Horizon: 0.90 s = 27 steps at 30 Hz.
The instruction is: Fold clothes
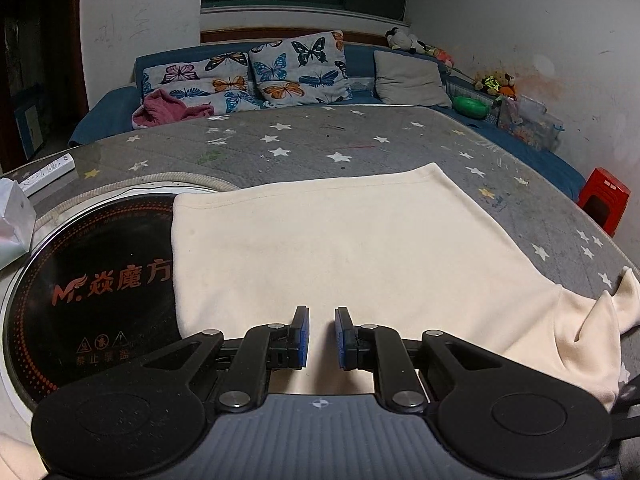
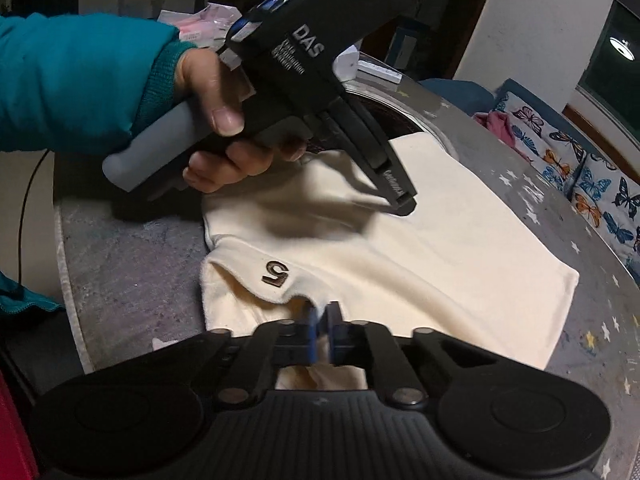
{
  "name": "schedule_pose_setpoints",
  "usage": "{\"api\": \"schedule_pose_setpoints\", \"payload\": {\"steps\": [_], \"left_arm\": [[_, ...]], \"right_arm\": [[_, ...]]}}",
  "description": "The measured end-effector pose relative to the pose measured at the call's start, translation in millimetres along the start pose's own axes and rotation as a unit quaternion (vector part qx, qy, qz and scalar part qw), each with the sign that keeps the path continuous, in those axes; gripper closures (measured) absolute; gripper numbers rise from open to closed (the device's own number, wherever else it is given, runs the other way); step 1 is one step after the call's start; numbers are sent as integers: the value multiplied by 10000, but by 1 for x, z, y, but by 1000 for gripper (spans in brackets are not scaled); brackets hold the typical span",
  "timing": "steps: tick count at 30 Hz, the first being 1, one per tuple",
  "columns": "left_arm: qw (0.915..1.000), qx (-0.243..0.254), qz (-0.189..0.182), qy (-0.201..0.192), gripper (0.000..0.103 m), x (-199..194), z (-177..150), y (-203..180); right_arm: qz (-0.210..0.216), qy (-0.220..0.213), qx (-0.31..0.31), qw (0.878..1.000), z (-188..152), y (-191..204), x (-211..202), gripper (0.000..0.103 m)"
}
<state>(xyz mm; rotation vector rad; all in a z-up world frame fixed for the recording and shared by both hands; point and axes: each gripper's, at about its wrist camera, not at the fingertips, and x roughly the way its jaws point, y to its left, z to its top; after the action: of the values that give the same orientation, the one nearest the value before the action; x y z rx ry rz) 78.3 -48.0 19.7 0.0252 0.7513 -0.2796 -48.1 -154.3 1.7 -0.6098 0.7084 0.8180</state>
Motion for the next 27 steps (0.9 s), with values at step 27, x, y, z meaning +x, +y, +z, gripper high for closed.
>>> {"api": "schedule_pose_setpoints", "payload": {"steps": [27], "left_arm": [[9996, 51, 252, -126, 67, 3, -6, 4]], "right_arm": [[106, 304, 1292, 9911, -44, -36, -30, 96]]}}
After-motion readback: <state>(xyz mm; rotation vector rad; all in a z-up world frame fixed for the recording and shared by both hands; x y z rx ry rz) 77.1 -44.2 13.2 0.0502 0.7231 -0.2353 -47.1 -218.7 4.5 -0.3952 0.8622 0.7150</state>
